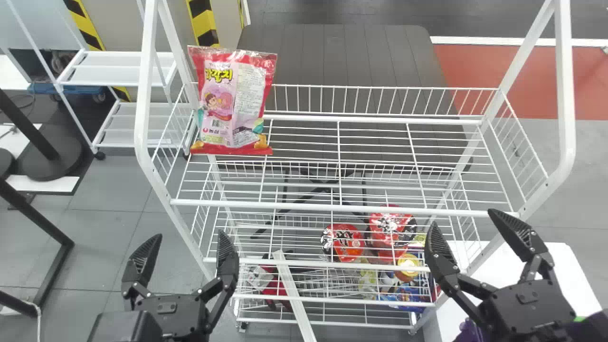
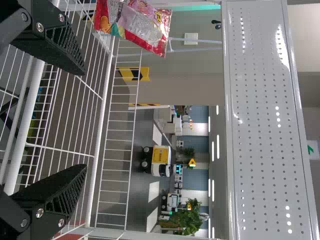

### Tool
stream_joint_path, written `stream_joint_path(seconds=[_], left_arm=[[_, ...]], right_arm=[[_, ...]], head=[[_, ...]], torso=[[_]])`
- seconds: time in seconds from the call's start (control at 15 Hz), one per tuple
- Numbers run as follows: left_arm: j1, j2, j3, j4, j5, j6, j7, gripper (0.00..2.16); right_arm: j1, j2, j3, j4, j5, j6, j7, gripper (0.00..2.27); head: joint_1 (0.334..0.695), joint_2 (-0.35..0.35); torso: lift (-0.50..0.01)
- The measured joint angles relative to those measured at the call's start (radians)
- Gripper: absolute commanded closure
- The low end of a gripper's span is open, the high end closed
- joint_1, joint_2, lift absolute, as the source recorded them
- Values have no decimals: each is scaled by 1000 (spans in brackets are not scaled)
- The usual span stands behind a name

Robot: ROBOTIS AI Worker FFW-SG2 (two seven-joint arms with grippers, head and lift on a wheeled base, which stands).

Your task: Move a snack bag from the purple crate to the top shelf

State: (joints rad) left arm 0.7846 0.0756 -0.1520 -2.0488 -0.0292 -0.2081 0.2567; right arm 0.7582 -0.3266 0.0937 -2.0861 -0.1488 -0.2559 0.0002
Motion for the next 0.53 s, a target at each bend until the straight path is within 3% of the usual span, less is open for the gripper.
stream_joint_path(seconds=[0.53], left_arm=[[-2, -2, 0, 7, 0, -4, 1, 130]], right_arm=[[-2, 0, -2, 6, -12, 0, -13, 178]], head=[[695, 9]], torso=[[0]])
